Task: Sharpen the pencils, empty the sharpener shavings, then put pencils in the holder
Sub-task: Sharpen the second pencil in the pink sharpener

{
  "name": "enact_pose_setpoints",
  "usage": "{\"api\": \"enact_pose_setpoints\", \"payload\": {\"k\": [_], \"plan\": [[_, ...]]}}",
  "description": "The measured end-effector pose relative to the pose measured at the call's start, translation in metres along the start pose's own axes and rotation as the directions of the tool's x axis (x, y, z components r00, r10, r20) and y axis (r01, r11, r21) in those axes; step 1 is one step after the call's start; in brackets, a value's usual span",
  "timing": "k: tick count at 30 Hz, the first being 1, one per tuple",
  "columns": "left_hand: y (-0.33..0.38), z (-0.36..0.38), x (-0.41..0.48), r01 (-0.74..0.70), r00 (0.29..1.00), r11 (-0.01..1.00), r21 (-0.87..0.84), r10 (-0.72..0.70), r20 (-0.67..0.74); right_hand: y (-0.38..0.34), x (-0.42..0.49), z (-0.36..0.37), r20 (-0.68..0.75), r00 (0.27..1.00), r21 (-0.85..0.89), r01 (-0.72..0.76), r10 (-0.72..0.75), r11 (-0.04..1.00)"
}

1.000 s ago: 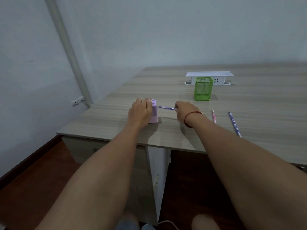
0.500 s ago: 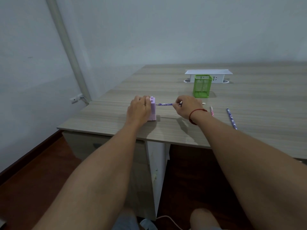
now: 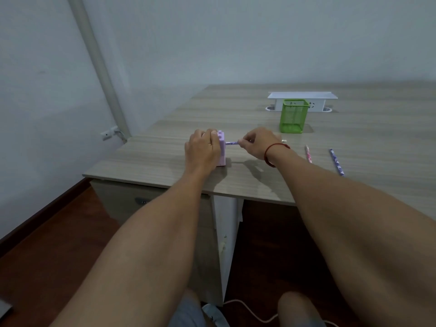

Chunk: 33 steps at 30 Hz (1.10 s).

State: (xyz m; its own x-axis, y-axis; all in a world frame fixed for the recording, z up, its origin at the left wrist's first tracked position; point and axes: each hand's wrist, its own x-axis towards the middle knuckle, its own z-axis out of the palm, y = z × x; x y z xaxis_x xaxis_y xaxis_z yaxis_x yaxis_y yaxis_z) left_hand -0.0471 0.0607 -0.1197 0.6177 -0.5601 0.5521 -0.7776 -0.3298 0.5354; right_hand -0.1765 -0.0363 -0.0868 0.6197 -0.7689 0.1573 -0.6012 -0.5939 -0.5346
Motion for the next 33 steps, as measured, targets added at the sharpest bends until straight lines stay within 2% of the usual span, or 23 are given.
{"api": "enact_pose_setpoints", "payload": {"k": [2, 10, 12, 14, 16, 20, 24, 27, 30, 33], "plan": [[0.001, 0.001, -0.002, 0.004, 1.000, 0.999, -0.043, -0.004, -0.021, -0.004, 0.002, 0.006, 0.026, 1.000, 0.057, -0.013, 0.011, 0.998], [0.004, -0.006, -0.004, -0.015, 1.000, 0.997, -0.082, 0.015, -0.009, -0.017, 0.010, 0.010, 0.044, 0.999, 0.032, -0.021, 0.019, 0.999], [0.005, -0.012, -0.002, -0.035, 0.998, 0.995, -0.092, 0.040, 0.056, -0.017, 0.005, 0.015, -0.002, 1.000, -0.002, -0.024, 0.024, 1.000], [0.003, -0.017, 0.004, -0.042, 0.986, 0.991, -0.124, 0.061, 0.155, -0.021, -0.001, 0.022, -0.109, 0.994, -0.095, -0.025, 0.014, 0.995], [-0.001, -0.025, 0.009, 0.012, 0.975, 0.988, -0.154, 0.023, 0.222, -0.025, -0.007, 0.030, -0.208, 0.978, -0.182, -0.023, -0.015, 0.983], [0.001, -0.033, 0.007, 0.126, 0.973, 0.961, -0.248, -0.070, 0.220, -0.033, -0.019, 0.033, -0.312, 0.941, -0.212, 0.067, -0.132, 0.975], [0.001, -0.027, 0.010, 0.128, 0.982, 0.953, -0.273, -0.083, 0.172, -0.037, -0.019, 0.036, -0.139, 0.957, -0.083, 0.245, -0.255, 0.966], [-0.006, -0.027, 0.009, 0.210, 0.974, 0.916, -0.342, -0.168, 0.149, -0.039, -0.023, 0.040, -0.119, 0.937, -0.096, 0.317, -0.327, 0.944], [-0.017, -0.032, 0.008, 0.262, 0.965, 0.892, -0.368, -0.229, 0.131, -0.044, -0.031, 0.037, -0.116, 0.916, -0.219, 0.355, -0.385, 0.909], [-0.032, -0.042, 0.005, 0.246, 0.962, 0.945, -0.214, -0.212, 0.172, -0.048, -0.033, 0.038, -0.048, 0.895, -0.363, 0.397, -0.443, 0.843]]}}
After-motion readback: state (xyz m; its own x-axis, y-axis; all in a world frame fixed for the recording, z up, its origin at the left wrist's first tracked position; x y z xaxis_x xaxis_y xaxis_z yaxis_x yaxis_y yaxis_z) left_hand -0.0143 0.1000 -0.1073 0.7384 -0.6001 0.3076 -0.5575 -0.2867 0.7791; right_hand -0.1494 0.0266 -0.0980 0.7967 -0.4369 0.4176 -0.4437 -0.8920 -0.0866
